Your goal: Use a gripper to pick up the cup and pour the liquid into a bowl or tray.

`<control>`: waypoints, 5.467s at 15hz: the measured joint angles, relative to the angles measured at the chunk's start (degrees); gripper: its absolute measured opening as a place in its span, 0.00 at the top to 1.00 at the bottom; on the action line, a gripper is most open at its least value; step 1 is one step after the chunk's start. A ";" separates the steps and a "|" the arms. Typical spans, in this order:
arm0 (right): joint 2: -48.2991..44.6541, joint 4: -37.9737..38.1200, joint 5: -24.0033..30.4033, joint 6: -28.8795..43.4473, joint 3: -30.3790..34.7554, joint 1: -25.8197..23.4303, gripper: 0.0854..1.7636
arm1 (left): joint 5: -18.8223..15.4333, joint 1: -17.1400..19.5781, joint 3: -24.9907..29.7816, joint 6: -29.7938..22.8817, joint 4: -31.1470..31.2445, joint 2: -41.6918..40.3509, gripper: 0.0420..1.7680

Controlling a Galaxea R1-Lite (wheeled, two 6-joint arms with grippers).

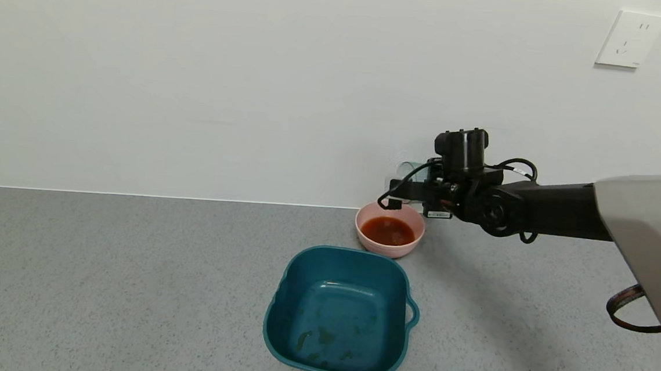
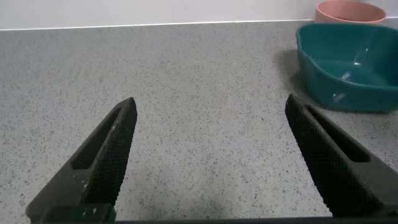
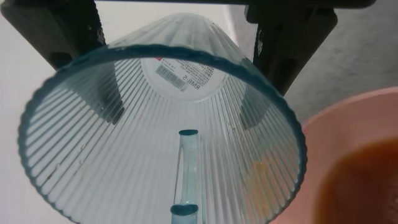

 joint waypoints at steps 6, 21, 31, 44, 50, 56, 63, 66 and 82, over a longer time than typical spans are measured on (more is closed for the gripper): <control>-6.92 16.55 5.68 24.83 1.24 0.30 0.25 | 0.00 0.00 0.00 -0.01 -0.02 0.00 0.03; -21.28 17.24 9.68 73.95 18.94 -1.79 0.25 | 0.00 0.00 0.00 -0.01 -0.02 0.00 0.03; -26.55 -28.45 6.56 79.48 50.97 -4.94 0.25 | -0.02 0.00 0.00 -0.01 -0.02 0.00 0.03; -8.11 -71.45 1.21 76.04 63.56 -8.18 0.25 | 0.00 0.00 0.00 -0.01 -0.02 0.00 0.03; -3.04 -73.13 1.85 77.32 61.86 -8.48 0.25 | 0.00 0.00 0.00 -0.01 -0.02 0.00 0.03; 1.16 -74.34 2.54 78.00 59.05 -8.11 0.25 | 0.00 0.00 0.00 -0.01 -0.02 0.00 0.03; 3.30 -74.13 2.60 78.31 57.17 -7.85 0.25 | 0.00 0.00 0.00 -0.01 -0.02 0.00 0.03; 3.44 -74.13 2.73 78.26 57.00 -7.72 0.18 | 0.00 0.00 0.00 -0.01 -0.02 0.00 0.03; -4.85 -66.16 4.44 78.42 58.97 -7.63 0.05 | 0.00 0.00 0.00 -0.01 -0.02 0.00 0.03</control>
